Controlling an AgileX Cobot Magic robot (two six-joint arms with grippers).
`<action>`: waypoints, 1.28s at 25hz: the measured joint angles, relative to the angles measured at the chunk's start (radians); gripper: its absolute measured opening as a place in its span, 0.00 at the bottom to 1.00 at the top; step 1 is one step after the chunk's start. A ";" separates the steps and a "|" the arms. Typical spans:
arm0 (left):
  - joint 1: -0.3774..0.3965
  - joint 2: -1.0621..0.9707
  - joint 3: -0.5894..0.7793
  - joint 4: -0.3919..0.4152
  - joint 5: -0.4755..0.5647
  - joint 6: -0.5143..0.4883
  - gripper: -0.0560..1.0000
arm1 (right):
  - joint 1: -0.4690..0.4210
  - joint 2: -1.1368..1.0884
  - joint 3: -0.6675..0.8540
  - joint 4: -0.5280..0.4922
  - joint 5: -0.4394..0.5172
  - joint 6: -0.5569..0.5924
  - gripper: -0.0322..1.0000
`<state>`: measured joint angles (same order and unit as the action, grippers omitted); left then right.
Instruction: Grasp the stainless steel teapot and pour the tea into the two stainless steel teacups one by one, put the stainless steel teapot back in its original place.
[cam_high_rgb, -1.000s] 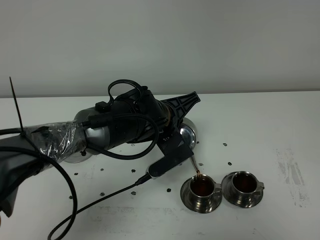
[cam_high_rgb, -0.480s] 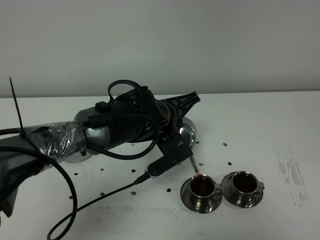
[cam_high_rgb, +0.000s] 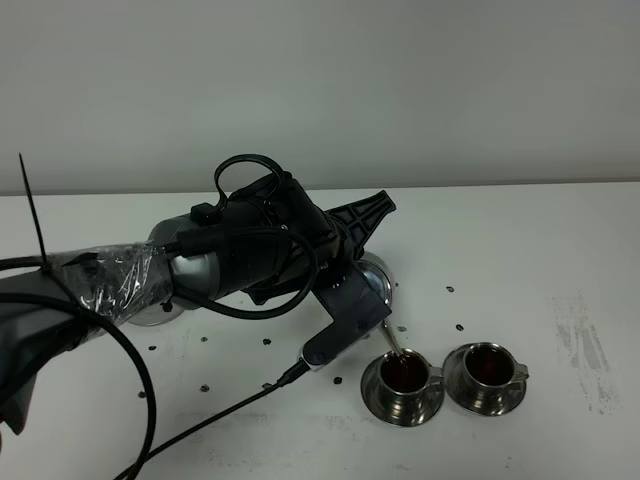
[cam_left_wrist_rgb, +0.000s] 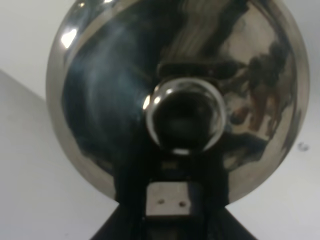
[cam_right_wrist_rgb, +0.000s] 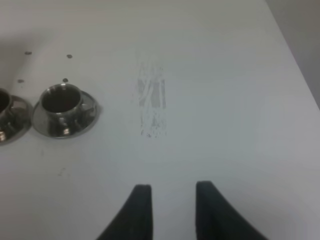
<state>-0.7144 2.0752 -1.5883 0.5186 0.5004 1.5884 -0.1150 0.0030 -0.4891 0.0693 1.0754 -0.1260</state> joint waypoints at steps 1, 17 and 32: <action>0.000 0.000 0.000 -0.017 0.011 -0.009 0.30 | 0.000 0.000 0.000 0.000 0.000 0.000 0.26; 0.029 -0.209 0.108 -0.287 0.067 -0.298 0.30 | 0.000 0.000 0.000 0.000 0.000 0.000 0.26; 0.018 -0.441 0.506 -0.766 0.075 -0.343 0.30 | 0.000 0.000 0.000 0.000 0.000 0.000 0.26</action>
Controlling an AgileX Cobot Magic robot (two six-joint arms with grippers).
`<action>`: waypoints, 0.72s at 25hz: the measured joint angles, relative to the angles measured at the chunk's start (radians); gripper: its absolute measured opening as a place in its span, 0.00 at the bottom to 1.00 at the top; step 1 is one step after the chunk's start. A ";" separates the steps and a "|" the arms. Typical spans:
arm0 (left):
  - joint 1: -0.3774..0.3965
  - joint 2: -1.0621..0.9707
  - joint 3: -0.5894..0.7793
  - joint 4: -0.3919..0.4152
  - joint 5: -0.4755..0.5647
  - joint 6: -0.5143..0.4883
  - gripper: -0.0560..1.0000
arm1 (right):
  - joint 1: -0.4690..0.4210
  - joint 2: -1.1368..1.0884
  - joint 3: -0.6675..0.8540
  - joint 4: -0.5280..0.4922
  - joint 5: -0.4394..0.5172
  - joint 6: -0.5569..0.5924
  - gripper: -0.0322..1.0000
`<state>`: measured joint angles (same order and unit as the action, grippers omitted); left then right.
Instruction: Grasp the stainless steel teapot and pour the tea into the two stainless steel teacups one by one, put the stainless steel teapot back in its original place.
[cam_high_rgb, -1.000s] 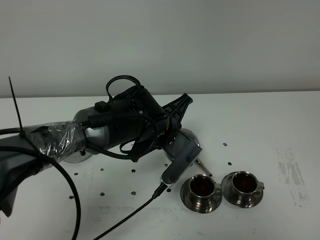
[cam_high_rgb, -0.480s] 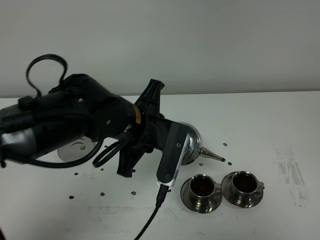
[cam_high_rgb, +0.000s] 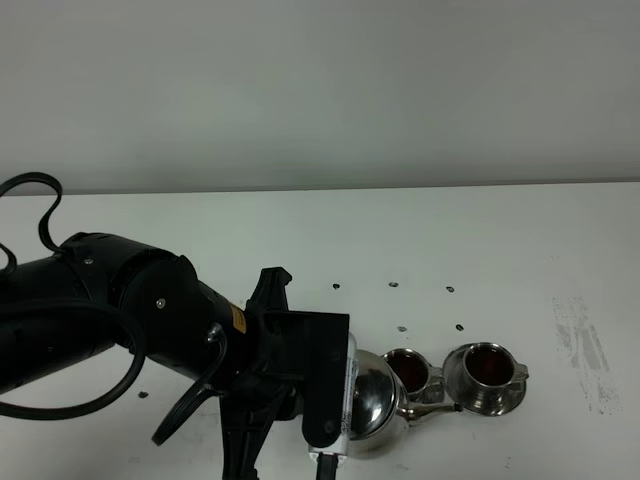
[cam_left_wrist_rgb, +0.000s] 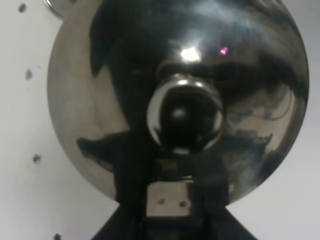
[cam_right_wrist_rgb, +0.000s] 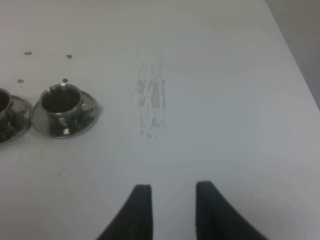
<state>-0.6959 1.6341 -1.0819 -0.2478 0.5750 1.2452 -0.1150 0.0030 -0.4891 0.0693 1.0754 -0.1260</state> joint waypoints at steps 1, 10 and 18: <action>-0.001 0.011 0.003 -0.001 -0.003 -0.001 0.30 | 0.000 0.000 0.000 0.000 0.000 0.000 0.26; -0.046 0.175 0.005 -0.017 -0.008 -0.094 0.30 | 0.000 0.000 0.000 0.000 0.000 0.000 0.26; -0.068 0.166 0.008 -0.027 -0.030 -0.102 0.30 | 0.000 0.000 0.000 0.000 0.000 0.000 0.26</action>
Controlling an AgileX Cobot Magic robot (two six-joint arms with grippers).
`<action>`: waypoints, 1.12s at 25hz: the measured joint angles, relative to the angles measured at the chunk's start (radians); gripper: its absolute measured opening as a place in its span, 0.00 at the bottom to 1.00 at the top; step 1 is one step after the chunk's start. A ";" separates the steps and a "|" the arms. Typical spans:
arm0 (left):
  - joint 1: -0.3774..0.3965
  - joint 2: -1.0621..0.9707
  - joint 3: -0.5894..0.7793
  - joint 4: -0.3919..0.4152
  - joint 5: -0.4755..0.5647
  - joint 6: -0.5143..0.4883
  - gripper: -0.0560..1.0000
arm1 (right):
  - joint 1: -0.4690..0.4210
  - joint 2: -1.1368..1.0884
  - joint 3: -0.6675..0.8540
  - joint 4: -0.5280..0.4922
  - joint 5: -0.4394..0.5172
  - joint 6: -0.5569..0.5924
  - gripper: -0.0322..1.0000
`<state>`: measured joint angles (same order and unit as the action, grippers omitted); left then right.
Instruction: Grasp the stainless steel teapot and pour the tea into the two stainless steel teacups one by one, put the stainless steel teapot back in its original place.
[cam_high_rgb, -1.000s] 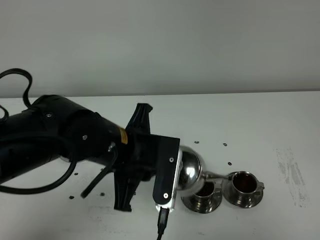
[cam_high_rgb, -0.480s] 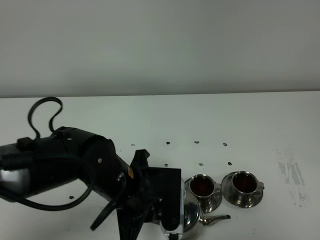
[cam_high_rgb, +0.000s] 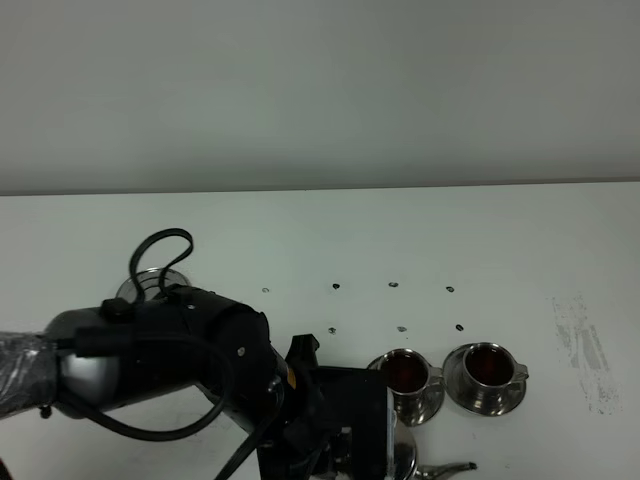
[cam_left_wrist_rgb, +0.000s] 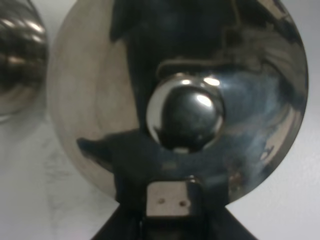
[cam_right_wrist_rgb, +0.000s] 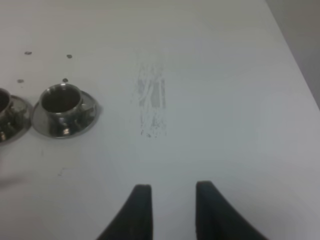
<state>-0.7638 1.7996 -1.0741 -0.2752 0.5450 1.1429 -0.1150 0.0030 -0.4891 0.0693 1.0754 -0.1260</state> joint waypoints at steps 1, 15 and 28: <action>0.002 -0.025 0.001 0.000 0.002 -0.011 0.30 | 0.000 0.000 0.000 0.000 0.000 0.000 0.26; 0.526 -0.200 -0.006 0.124 -0.004 -0.717 0.30 | 0.000 0.000 0.000 0.000 0.000 0.000 0.26; 0.657 0.030 -0.301 0.147 0.180 -0.977 0.30 | 0.000 0.000 0.000 0.000 0.000 0.000 0.26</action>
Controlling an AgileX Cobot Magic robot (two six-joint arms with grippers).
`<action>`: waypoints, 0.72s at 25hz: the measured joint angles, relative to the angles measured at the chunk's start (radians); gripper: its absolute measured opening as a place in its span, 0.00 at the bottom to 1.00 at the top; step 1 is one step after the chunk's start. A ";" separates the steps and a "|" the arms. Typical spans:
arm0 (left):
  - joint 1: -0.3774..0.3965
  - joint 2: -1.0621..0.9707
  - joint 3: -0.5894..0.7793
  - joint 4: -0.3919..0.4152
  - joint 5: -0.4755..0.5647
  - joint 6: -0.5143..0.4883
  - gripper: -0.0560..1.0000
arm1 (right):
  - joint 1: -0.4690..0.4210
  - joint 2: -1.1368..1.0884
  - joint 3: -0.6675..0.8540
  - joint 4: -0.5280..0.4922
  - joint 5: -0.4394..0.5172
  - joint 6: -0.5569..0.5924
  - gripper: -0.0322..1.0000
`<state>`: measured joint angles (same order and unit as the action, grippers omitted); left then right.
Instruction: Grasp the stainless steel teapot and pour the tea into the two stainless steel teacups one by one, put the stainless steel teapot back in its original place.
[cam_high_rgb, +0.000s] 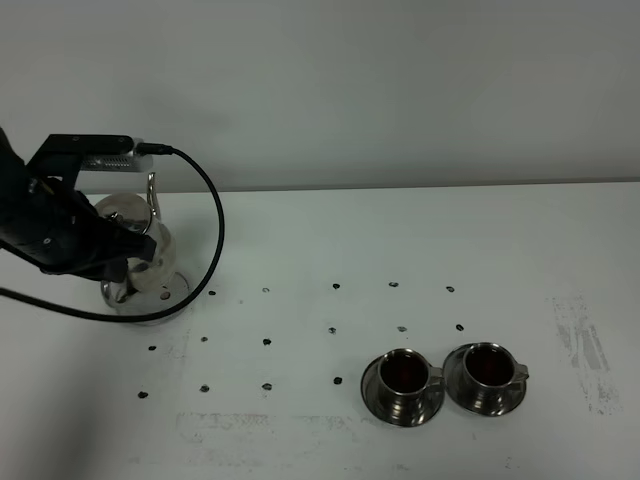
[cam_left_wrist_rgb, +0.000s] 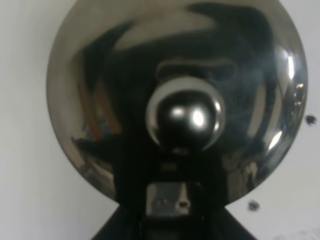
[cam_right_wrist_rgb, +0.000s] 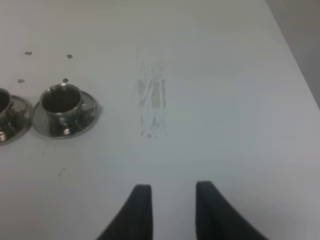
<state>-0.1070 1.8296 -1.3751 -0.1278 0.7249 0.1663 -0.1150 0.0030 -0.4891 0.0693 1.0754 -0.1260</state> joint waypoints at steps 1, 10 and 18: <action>0.001 0.027 -0.027 0.007 0.012 -0.002 0.30 | 0.000 0.000 0.000 0.000 0.000 0.000 0.26; 0.033 0.167 -0.143 0.045 0.072 -0.050 0.30 | 0.000 0.000 0.000 0.000 0.000 0.000 0.26; 0.034 0.201 -0.143 0.050 0.073 -0.051 0.30 | 0.000 0.000 0.000 0.000 0.000 0.000 0.26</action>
<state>-0.0732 2.0304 -1.5183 -0.0777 0.7981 0.1155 -0.1150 0.0030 -0.4891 0.0693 1.0754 -0.1260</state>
